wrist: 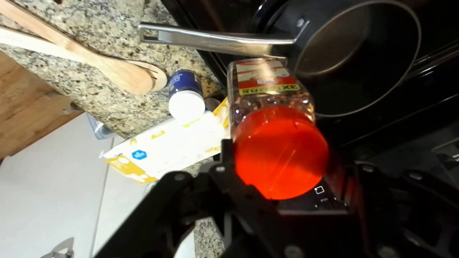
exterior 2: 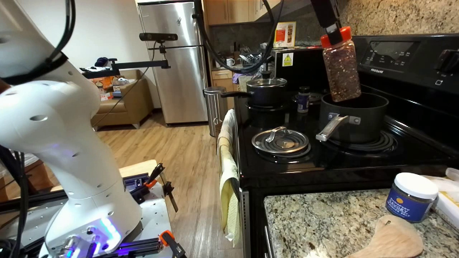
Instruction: Remove the bottle from the pot and put it on the counter to the right
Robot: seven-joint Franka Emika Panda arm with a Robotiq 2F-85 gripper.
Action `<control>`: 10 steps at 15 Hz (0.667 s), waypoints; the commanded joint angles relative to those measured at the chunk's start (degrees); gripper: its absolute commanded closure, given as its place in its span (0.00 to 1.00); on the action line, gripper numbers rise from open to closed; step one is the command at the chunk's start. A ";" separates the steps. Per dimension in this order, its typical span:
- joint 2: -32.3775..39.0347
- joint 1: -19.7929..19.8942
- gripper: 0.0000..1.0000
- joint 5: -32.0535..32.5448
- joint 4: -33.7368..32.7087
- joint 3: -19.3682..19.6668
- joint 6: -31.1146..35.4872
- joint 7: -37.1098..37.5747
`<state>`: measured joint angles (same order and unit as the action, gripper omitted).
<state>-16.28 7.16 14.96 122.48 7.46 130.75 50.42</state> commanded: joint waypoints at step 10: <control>-4.09 4.77 0.64 -3.31 1.30 -0.53 -8.12 -0.74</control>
<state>-18.05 9.53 13.71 123.69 6.60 125.59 50.65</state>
